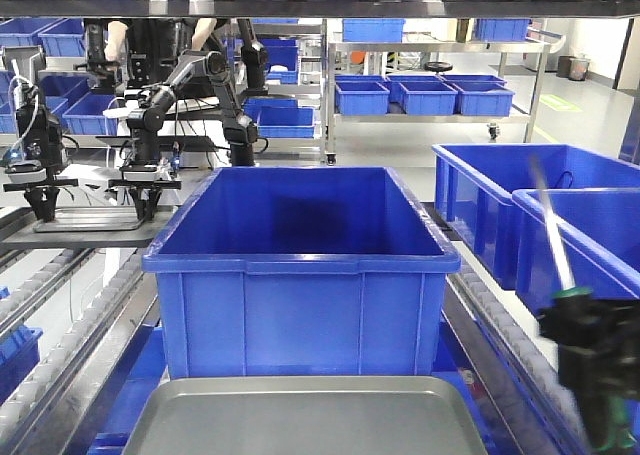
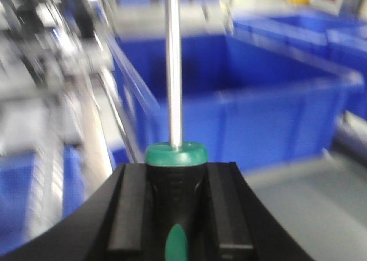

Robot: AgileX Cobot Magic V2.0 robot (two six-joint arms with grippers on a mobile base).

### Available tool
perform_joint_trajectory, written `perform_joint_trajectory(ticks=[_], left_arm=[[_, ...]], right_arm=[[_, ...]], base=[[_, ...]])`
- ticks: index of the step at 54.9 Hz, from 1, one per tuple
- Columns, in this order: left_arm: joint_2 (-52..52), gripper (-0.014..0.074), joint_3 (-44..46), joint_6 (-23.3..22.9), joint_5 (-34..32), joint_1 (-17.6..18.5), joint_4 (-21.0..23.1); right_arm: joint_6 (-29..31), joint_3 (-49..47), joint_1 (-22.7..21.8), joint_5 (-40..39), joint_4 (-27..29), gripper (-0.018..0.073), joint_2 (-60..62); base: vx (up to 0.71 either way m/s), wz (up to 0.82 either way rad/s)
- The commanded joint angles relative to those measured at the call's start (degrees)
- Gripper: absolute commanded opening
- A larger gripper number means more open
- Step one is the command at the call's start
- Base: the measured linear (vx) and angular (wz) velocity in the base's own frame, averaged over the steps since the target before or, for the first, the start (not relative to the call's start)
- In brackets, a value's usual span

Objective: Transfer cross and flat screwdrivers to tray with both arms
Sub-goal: 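Lower both held screwdrivers toward the grey metal tray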

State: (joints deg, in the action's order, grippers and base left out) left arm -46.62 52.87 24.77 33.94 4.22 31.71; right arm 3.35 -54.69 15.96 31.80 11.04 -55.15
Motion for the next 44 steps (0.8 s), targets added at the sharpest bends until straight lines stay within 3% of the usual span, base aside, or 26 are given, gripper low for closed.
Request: perform_joint_trajectory(ticks=[1,13,20,24,33,44], left_arm=[[-3.4,0.0001,1.5,-0.4,-1.1,1.4,6.9],[-15.6,0.0001,1.5,7.0,-1.3,8.0,25.1],[-22.7,0.0004,1.5,10.9,-0.2,12.0,32.0],[-26.1,0.0004,1.5,13.0,1.3,13.1,33.3],[-31.3,0.0009,1.5,12.9,3.9,13.6,33.2],[-34.9,0.0067,1.5,13.0,4.4,13.6,33.1]], right_arm=[[5.5,-1.8,-0.1,-4.0,8.3,-0.0008,-1.8],[18.6,-1.8,-0.1,-1.2,23.6,-0.0008,-9.5],[22.5,-1.8,-0.1,1.4,29.3,-0.0008,-14.8],[22.3,-1.8,-0.1,2.5,30.9,-0.0005,-17.1],[21.9,-1.8,-0.1,5.9,33.5,0.0027,-20.8],[21.9,-1.8,-0.1,7.4,33.4,0.0155,-22.7]], base=[[0.00,0.00],[0.00,0.00],[0.00,0.00],[0.00,0.00],[0.00,0.00],[0.00,0.00]])
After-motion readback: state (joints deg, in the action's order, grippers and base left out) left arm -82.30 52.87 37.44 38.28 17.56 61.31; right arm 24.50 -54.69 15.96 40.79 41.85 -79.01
